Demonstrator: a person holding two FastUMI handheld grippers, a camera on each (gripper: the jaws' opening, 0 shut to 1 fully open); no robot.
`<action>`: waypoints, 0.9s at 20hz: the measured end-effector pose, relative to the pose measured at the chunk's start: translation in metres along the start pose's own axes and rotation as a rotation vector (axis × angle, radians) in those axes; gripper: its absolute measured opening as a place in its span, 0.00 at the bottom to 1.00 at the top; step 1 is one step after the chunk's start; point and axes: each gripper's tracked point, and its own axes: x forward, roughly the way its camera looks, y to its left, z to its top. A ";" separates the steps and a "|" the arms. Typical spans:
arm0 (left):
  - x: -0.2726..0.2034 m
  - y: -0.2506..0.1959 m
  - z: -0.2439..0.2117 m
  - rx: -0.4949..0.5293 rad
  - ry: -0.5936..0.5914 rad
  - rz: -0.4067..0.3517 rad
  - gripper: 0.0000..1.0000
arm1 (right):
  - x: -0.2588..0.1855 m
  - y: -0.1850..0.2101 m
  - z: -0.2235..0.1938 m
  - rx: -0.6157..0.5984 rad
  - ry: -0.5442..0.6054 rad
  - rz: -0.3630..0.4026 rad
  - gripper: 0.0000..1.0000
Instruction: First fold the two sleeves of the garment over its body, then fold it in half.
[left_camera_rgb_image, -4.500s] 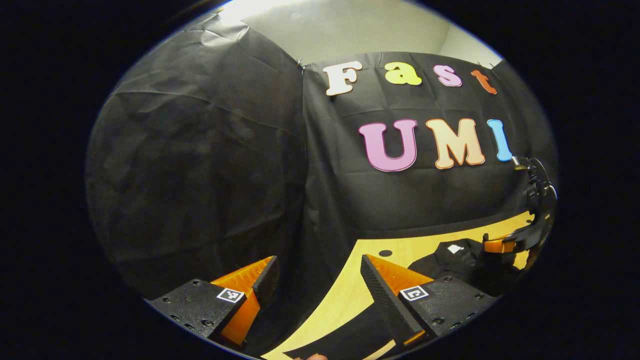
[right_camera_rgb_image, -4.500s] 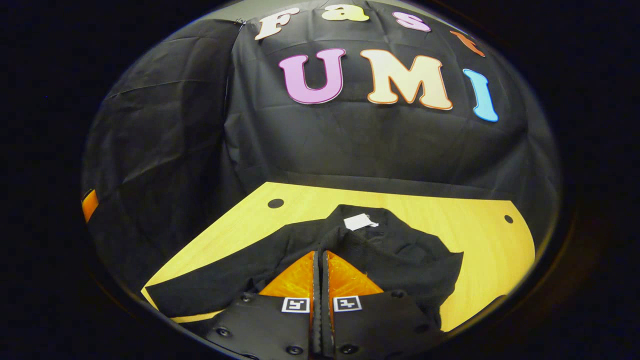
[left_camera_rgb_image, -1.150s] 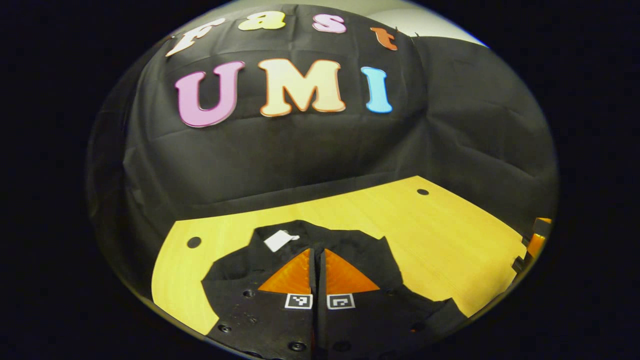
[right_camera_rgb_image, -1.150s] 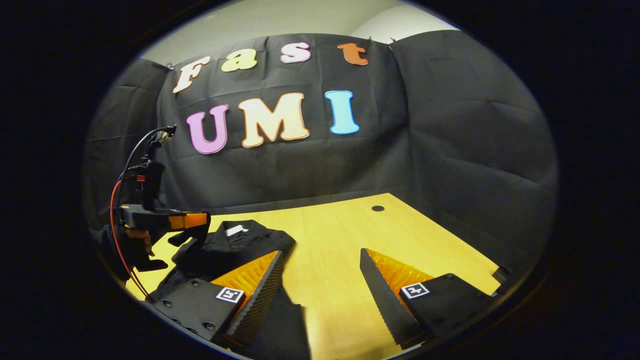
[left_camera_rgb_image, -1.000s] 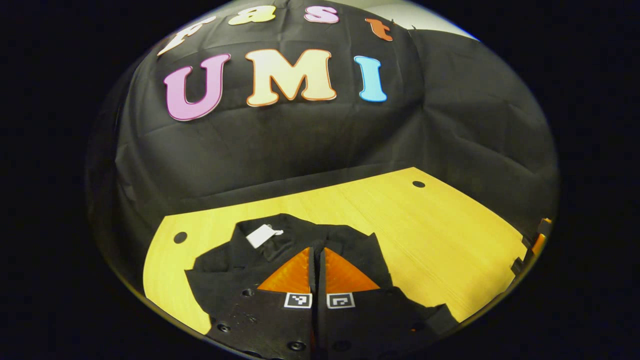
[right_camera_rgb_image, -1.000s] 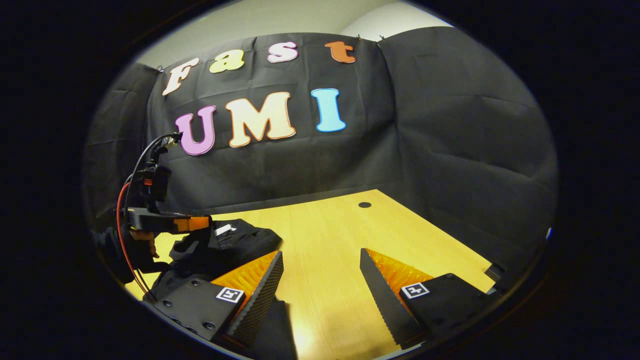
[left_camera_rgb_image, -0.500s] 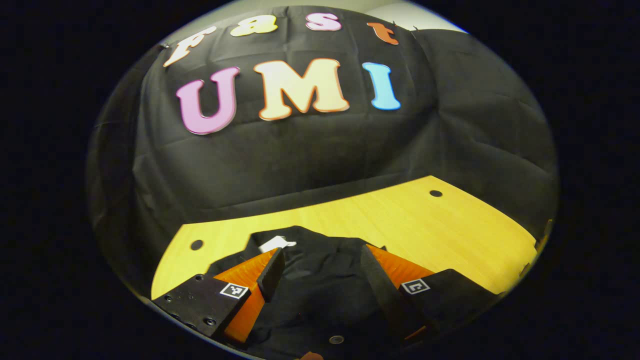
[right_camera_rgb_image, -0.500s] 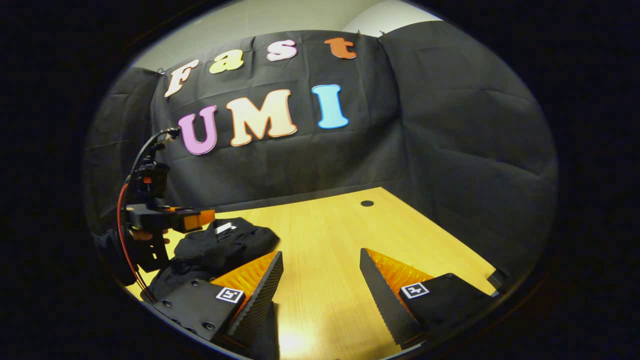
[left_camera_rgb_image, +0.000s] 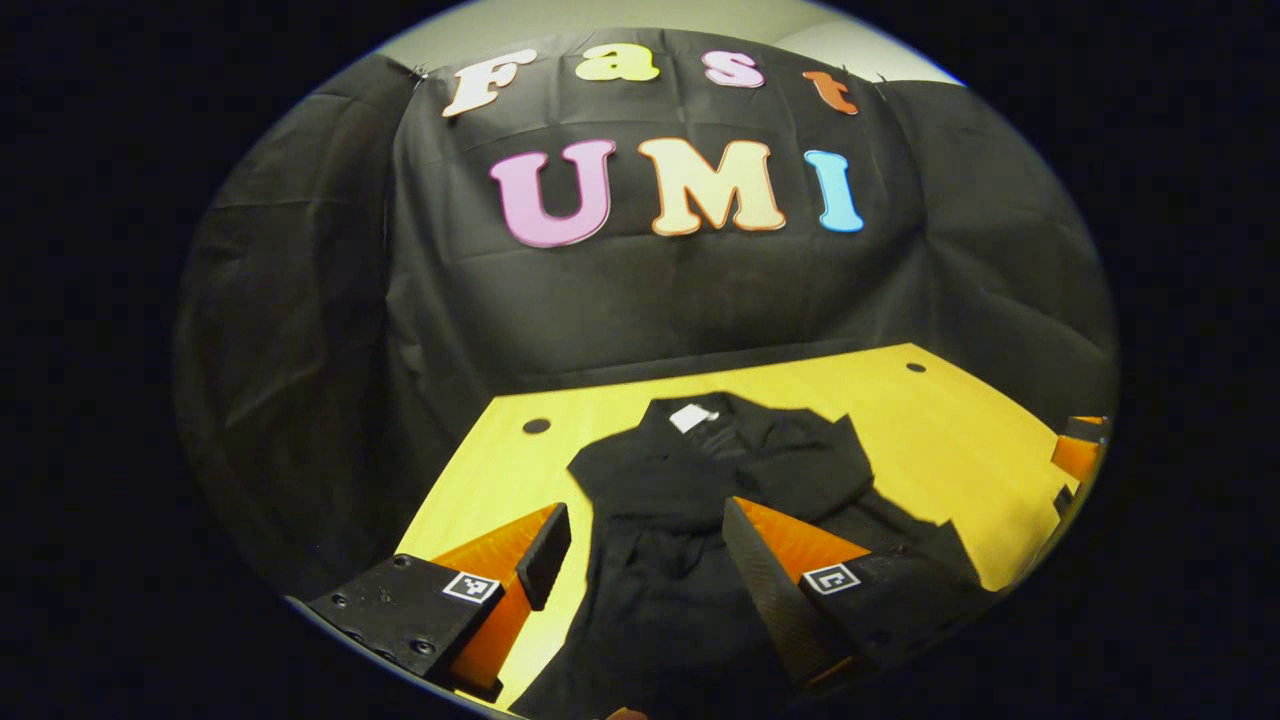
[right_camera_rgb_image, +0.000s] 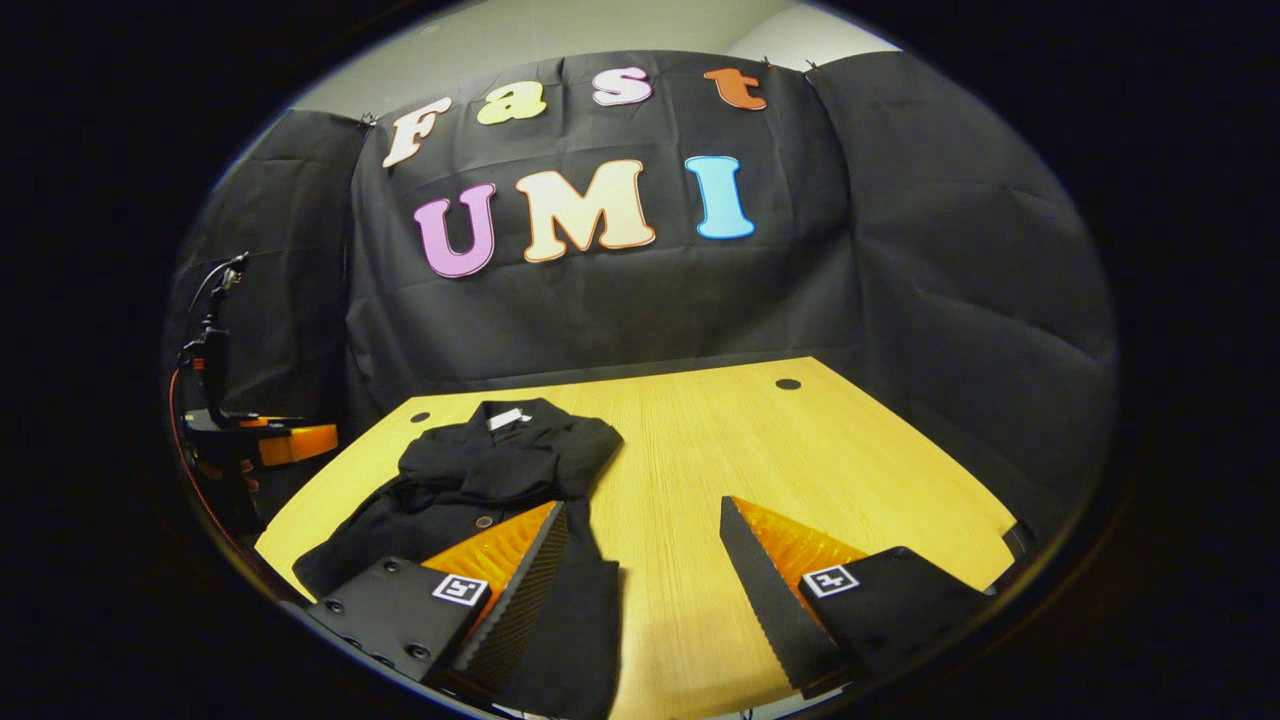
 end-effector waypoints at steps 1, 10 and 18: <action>-0.008 0.011 -0.011 -0.008 0.007 0.004 0.94 | -0.006 0.006 -0.006 -0.003 0.001 -0.003 0.98; -0.060 0.047 -0.136 -0.043 0.202 -0.021 0.94 | -0.035 0.036 -0.118 -0.012 0.236 -0.057 0.94; -0.082 0.057 -0.224 -0.081 0.382 -0.066 0.94 | -0.038 0.048 -0.191 -0.038 0.438 -0.117 0.94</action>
